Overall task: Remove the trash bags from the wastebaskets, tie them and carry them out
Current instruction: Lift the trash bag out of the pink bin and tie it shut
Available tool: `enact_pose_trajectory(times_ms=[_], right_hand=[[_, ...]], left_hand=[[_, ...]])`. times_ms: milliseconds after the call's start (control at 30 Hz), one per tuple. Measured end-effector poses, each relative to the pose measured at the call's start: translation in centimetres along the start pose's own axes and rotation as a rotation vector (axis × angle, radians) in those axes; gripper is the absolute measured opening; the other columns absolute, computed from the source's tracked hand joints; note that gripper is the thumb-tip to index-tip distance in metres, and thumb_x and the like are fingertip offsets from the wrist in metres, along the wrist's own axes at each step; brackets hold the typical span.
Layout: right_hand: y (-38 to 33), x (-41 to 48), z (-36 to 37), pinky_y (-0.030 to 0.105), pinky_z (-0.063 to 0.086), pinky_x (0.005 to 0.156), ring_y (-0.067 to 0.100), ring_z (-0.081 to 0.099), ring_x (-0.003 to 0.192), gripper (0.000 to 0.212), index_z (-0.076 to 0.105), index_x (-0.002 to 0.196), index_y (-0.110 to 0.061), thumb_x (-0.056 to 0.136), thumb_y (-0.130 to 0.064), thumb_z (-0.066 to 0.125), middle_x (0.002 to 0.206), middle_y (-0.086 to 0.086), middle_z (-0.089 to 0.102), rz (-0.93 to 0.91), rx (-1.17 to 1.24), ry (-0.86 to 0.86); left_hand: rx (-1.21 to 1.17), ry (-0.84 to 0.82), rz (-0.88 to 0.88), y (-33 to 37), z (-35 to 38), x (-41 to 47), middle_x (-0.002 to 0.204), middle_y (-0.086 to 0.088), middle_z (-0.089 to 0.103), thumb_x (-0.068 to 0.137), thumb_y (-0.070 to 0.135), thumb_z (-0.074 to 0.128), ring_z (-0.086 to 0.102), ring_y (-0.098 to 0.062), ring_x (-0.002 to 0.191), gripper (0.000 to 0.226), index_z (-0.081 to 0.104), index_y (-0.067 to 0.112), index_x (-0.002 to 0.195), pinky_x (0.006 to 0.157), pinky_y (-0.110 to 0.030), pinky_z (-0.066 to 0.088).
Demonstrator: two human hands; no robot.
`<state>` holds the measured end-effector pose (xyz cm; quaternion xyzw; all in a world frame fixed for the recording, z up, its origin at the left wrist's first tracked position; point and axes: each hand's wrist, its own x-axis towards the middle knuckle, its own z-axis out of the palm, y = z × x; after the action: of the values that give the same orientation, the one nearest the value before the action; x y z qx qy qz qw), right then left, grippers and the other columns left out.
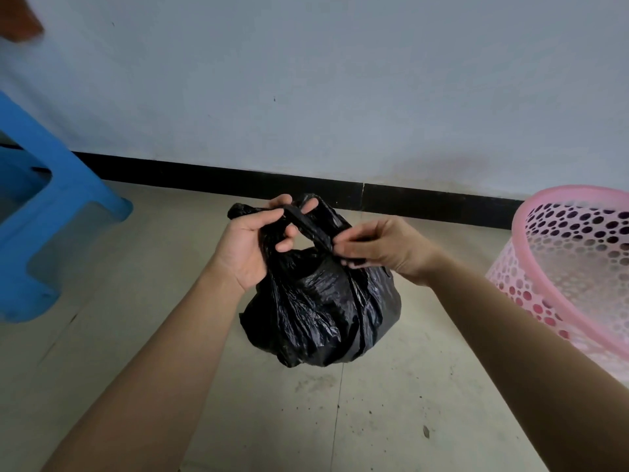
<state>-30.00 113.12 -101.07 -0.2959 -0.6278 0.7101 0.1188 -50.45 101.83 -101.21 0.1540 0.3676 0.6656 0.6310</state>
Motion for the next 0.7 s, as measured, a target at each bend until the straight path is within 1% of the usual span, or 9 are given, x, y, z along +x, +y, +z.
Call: enact_pose_trajectory(times_ms=[133, 233, 300, 333, 400, 467, 500, 600, 700], right_hand=[[0.4, 0.2, 0.5, 0.031, 0.061, 0.071, 0.025, 0.07, 0.077, 0.031, 0.057, 0.099, -0.008, 0.079, 0.0, 0.079, 0.088, 0.013, 0.071, 0.114, -0.143, -0.028], [0.1, 0.4, 0.8, 0.021, 0.053, 0.069, 0.015, 0.065, 0.085, 0.042, 0.049, 0.11, -0.013, 0.082, -0.018, 0.079, 0.099, 0.004, 0.063, 0.035, -0.271, 0.089], [0.2, 0.8, 0.6, 0.025, 0.047, 0.089, 0.018, 0.054, 0.109, 0.063, 0.044, 0.129, -0.027, 0.077, -0.033, 0.079, 0.119, 0.002, 0.05, -0.109, -0.581, 0.223], [0.2, 1.0, 0.5, 0.033, 0.042, 0.101, 0.021, 0.046, 0.121, 0.072, 0.04, 0.137, -0.035, 0.074, -0.038, 0.075, 0.13, 0.003, 0.044, -0.141, -0.704, 0.201], [0.1, 1.2, 0.6, 0.041, 0.038, 0.11, 0.022, 0.045, 0.129, 0.059, 0.05, 0.136, -0.033, 0.081, -0.032, 0.07, 0.137, 0.005, 0.048, -0.113, -0.722, 0.038], [0.1, 1.3, 0.6, 0.042, 0.05, 0.1, 0.02, 0.062, 0.109, 0.02, 0.067, 0.112, -0.02, 0.092, -0.02, 0.063, 0.115, 0.006, 0.067, -0.084, -0.59, 0.037], [0.1, 1.3, 0.6, 0.04, 0.053, 0.094, 0.02, 0.066, 0.098, 0.013, 0.069, 0.102, -0.018, 0.095, -0.016, 0.059, 0.102, 0.006, 0.07, -0.09, -0.518, 0.111], [0.1, 1.1, 0.6, 0.033, 0.047, 0.074, 0.017, 0.059, 0.077, 0.016, 0.067, 0.089, -0.014, 0.094, -0.01, 0.053, 0.078, 0.003, 0.063, -0.107, -0.438, 0.226], [0.2, 1.1, 1.4, 0.034, 0.036, 0.069, 0.021, 0.048, 0.074, 0.014, 0.062, 0.082, -0.014, 0.091, -0.013, 0.051, 0.074, 0.007, 0.052, -0.006, -0.398, 0.131]], left_hand=[[0.09, -0.035, -0.036, -0.5, 0.4, -0.4, 0.085, -0.013, 0.063, 0.08, 0.007, 0.041, 0.043, -0.012, 0.043, 0.011, 0.049, 0.013, 0.083, 0.042, -0.021, 0.033], [0.232, -0.056, -0.044, -0.2, 0.7, -0.3, 0.068, -0.007, 0.052, 0.076, 0.006, 0.04, 0.037, -0.013, 0.039, 0.01, 0.046, 0.014, 0.078, 0.044, -0.024, 0.027], [0.306, -0.081, -0.049, 0.0, 1.0, -0.3, 0.064, -0.007, 0.048, 0.073, 0.005, 0.04, 0.035, -0.014, 0.038, 0.011, 0.045, 0.014, 0.076, 0.047, -0.026, 0.022], [0.334, -0.095, -0.056, 0.1, 1.2, -0.3, 0.062, -0.007, 0.047, 0.073, 0.004, 0.039, 0.034, -0.014, 0.037, 0.011, 0.044, 0.014, 0.075, 0.048, -0.026, 0.02], [0.391, -0.113, -0.073, 0.2, 1.4, -0.4, 0.062, -0.008, 0.044, 0.074, 0.003, 0.036, 0.032, -0.014, 0.038, 0.012, 0.044, 0.013, 0.075, 0.048, -0.027, 0.019], [0.51, -0.062, -0.049, 0.4, 1.2, -0.2, 0.063, -0.009, 0.045, 0.078, 0.003, 0.036, 0.036, -0.016, 0.041, 0.013, 0.044, 0.013, 0.077, 0.048, -0.027, 0.022], [0.586, 0.005, -0.007, 0.4, 1.0, 0.1, 0.065, -0.011, 0.049, 0.081, 0.001, 0.036, 0.041, -0.019, 0.044, 0.014, 0.045, 0.012, 0.077, 0.048, -0.028, 0.027], [0.668, 0.238, 0.166, 0.2, 0.7, 0.9, 0.077, -0.019, 0.062, 0.086, -0.006, 0.037, 0.062, -0.027, 0.064, 0.023, 0.052, 0.007, 0.077, 0.065, -0.037, 0.054], [0.439, 0.35, 0.271, -0.9, 1.1, 1.4, 0.092, -0.02, 0.068, 0.083, -0.01, 0.037, 0.069, -0.031, 0.087, 0.025, 0.053, 0.006, 0.073, 0.088, -0.043, 0.058]])
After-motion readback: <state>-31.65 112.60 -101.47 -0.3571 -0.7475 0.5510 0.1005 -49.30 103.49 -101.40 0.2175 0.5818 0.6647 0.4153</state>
